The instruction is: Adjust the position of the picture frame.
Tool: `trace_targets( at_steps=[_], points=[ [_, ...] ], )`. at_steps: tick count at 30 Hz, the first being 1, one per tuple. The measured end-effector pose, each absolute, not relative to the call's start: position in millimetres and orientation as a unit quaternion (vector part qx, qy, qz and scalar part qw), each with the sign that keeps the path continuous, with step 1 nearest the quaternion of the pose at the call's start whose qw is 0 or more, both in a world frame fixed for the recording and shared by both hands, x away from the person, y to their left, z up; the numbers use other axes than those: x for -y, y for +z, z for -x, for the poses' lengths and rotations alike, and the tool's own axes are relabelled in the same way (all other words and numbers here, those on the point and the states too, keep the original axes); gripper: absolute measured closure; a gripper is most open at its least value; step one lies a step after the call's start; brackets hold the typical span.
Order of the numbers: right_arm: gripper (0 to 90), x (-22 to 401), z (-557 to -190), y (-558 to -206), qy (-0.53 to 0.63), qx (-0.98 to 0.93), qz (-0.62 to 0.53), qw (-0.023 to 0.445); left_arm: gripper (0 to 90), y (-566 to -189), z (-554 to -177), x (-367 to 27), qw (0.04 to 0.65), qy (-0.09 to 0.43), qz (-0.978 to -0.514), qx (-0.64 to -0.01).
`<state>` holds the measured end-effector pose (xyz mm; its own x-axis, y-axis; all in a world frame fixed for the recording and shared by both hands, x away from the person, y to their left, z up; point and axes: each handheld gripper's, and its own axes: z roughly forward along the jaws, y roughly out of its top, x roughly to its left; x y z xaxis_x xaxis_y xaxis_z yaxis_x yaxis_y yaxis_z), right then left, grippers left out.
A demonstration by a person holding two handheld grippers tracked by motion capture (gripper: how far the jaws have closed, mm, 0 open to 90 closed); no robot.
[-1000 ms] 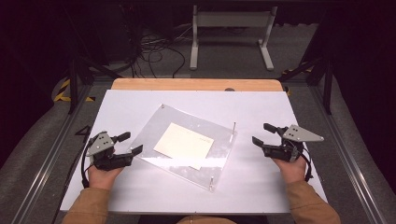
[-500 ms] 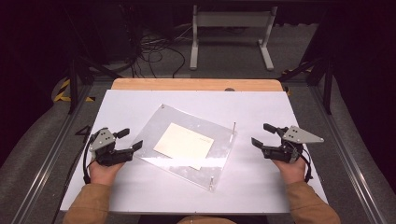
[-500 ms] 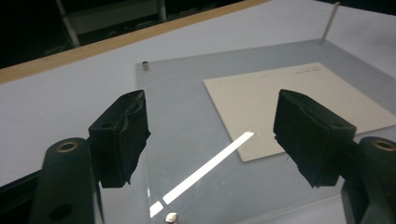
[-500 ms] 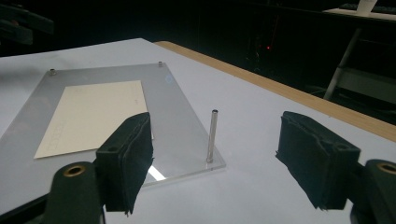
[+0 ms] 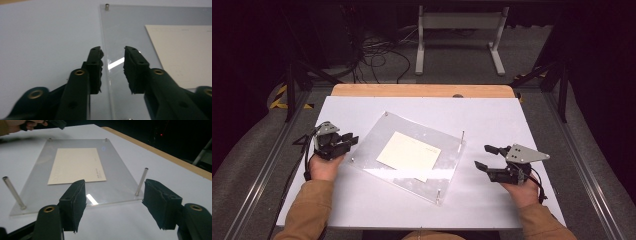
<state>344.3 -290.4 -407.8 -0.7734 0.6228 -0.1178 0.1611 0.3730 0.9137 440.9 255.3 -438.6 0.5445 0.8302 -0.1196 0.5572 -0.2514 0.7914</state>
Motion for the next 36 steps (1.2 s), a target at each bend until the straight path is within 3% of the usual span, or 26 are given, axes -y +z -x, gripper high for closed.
trace_targets(
  at_steps=[1, 2, 4, 14, 25, 36],
  points=[
    [34.3, 290.4, -344.3, -407.8, 0.503, -0.796, -0.246, 0.230, 78.4, -438.6, -440.9, -255.3, 0.416, 0.164, -0.774, -0.448],
    [35.1, 288.6, -342.2, -408.0, 0.505, -0.798, -0.244, 0.221, 78.4, -440.5, -444.1, -255.6, 0.410, 0.156, -0.774, -0.456],
    [37.1, 284.7, -338.8, -408.9, 0.507, -0.803, -0.240, 0.200, 89.0, -445.2, -450.1, -256.5, 0.393, 0.146, -0.780, -0.464],
    [41.7, 265.4, -322.5, -413.0, 0.494, -0.828, -0.211, 0.162, 89.6, -459.8, -466.1, -262.0, 0.350, 0.107, -0.788, -0.495],
    [45.4, 263.3, -317.3, -411.7, 0.491, -0.834, -0.207, 0.145, 89.9, -458.2, -462.9, -258.3, 0.353, 0.052, -0.802, -0.479],
    [36.3, 270.6, -291.0, -410.2, 0.506, -0.838, -0.172, 0.112, 89.9, -455.8, -436.2, -222.1, 0.348, -0.010, -0.838, -0.420]
  ],
)
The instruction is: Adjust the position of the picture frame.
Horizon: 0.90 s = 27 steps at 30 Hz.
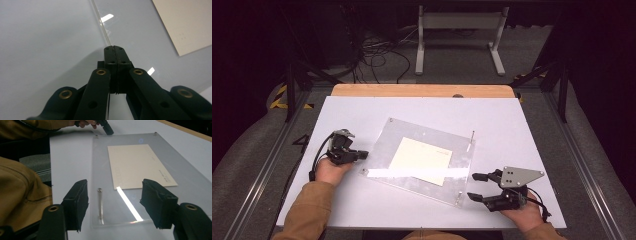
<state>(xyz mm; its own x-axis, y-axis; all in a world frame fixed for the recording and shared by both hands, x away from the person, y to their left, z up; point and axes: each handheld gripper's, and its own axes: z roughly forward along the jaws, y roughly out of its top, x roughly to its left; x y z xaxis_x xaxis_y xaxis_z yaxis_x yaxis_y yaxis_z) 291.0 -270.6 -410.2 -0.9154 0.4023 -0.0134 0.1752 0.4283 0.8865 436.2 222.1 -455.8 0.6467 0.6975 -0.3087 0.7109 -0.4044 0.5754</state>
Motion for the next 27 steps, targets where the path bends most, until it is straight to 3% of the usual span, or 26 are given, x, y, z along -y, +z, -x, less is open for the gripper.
trace_targets(
  at_steps=[5, 9, 13, 14, 16, 17, 19, 27],
  points=[
    [30.8, 280.8, -277.0, -414.2, 0.512, -0.838, -0.161, 0.096, 89.9, -454.8, -425.8, -203.2, 0.344, -0.041, -0.852, -0.392],
    [34.5, 287.4, -275.9, -421.4, 0.490, -0.848, -0.177, 0.099, 89.7, -453.7, -424.6, -200.2, 0.339, -0.040, -0.858, -0.384],
    [50.2, 286.7, -279.2, -424.2, 0.469, -0.856, -0.187, 0.109, 89.5, -453.9, -426.6, -202.7, 0.356, -0.037, -0.851, -0.383],
    [60.1, 280.9, -280.4, -427.6, 0.443, -0.869, -0.187, 0.118, 89.4, -451.5, -426.6, -204.3, 0.364, -0.026, -0.848, -0.385],
    [63.5, 278.7, -281.5, -429.1, 0.430, -0.874, -0.190, 0.123, 89.1, -450.0, -426.6, -205.3, 0.372, -0.023, -0.844, -0.386],
    [73.0, 275.7, -284.7, -432.9, 0.415, -0.880, -0.197, 0.120, 88.5, -447.4, -425.7, -207.6, 0.386, -0.013, -0.837, -0.388],
    [81.0, 273.6, -286.6, -434.9, 0.409, -0.884, -0.199, 0.109, 87.3, -446.2, -425.4, -208.9, 0.390, -0.007, -0.836, -0.386],
    [84.5, 265.3, -281.0, -425.6, 0.388, -0.892, -0.196, 0.129, 83.0, -439.7, -423.0, -220.5, 0.413, 0.029, -0.822, -0.390]
  ],
)
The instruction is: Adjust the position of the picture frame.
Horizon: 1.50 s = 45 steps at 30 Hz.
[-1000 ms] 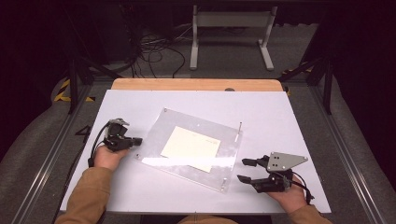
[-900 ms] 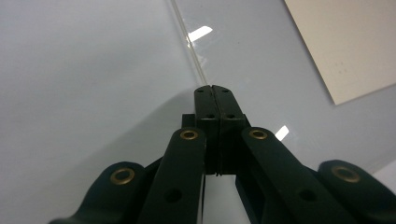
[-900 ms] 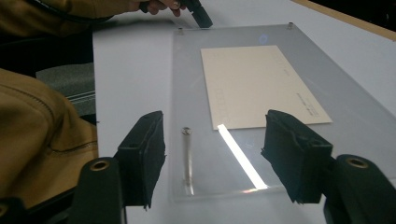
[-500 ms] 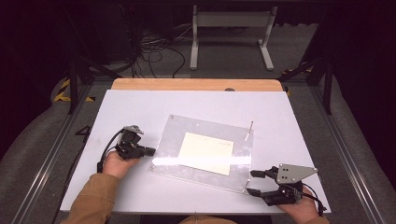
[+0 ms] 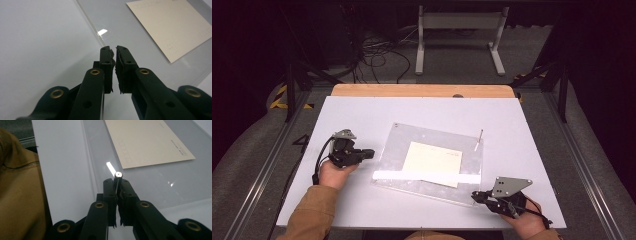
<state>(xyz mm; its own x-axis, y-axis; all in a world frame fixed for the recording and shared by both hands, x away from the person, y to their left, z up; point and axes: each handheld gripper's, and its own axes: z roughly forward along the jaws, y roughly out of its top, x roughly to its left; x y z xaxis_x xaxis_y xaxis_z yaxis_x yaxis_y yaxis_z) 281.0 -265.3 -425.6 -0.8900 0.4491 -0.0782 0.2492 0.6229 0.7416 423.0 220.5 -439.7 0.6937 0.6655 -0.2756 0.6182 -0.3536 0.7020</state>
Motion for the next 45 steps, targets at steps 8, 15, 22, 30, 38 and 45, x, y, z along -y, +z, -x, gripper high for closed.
trace_targets(
  at_steps=[8, 15, 22, 30, 38, 45],
  points=[
    [84.4, 287.1, -300.9, -396.9, 0.382, -0.874, -0.223, 0.202, 83.4, -439.1, -425.2, -222.5, 0.419, 0.034, -0.815, -0.398],
    [84.5, 318.1, -353.3, -390.6, 0.361, -0.852, -0.281, 0.254, 83.4, -434.4, -434.2, -211.7, 0.417, 0.056, -0.818, -0.392],
    [84.3, 336.5, -389.1, -416.8, 0.358, -0.830, -0.353, 0.243, 83.6, -433.5, -450.0, -193.5, 0.414, 0.073, -0.822, -0.384],
    [81.6, 339.0, -392.7, -429.6, 0.364, -0.819, -0.371, 0.242, 85.7, -424.1, -476.4, -177.0, 0.415, 0.086, -0.821, -0.383],
    [58.8, 347.2, -375.7, -415.1, 0.409, -0.792, -0.369, 0.265, 89.5, -418.3, -515.5, -159.5, 0.398, 0.134, -0.824, -0.380],
    [62.4, 351.2, -357.2, -413.2, 0.402, -0.797, -0.367, 0.260, 89.5, -431.8, -552.1, -141.1, 0.367, 0.130, -0.836, -0.387]
  ],
)
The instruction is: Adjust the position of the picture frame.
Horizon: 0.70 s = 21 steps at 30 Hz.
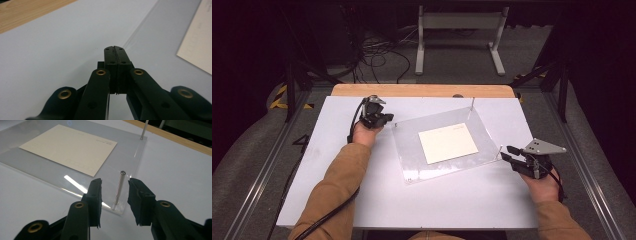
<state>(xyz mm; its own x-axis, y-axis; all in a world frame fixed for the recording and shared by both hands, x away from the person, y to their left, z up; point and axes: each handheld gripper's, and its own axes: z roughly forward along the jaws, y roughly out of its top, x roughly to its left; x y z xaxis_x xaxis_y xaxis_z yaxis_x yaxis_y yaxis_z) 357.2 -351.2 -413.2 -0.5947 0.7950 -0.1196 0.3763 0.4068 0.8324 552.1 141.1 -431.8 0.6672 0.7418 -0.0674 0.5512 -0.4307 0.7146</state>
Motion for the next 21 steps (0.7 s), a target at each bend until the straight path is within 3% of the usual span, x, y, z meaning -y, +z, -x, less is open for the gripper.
trace_targets(
  at_steps=[4, 9, 21],
  points=[
    [63.6, 358.4, -347.8, -410.9, 0.411, -0.790, -0.374, 0.258, 89.5, -443.5, -569.7, -135.1, 0.337, 0.132, -0.841, -0.402],
    [63.9, 368.9, -335.2, -407.8, 0.419, -0.783, -0.378, 0.260, 89.6, -452.9, -584.4, -139.1, 0.350, 0.087, -0.832, -0.422],
    [64.1, 385.3, -335.2, -407.3, 0.431, -0.764, -0.406, 0.256, 90.0, -449.6, -547.8, -138.2, 0.337, 0.036, -0.870, -0.359]
  ],
)
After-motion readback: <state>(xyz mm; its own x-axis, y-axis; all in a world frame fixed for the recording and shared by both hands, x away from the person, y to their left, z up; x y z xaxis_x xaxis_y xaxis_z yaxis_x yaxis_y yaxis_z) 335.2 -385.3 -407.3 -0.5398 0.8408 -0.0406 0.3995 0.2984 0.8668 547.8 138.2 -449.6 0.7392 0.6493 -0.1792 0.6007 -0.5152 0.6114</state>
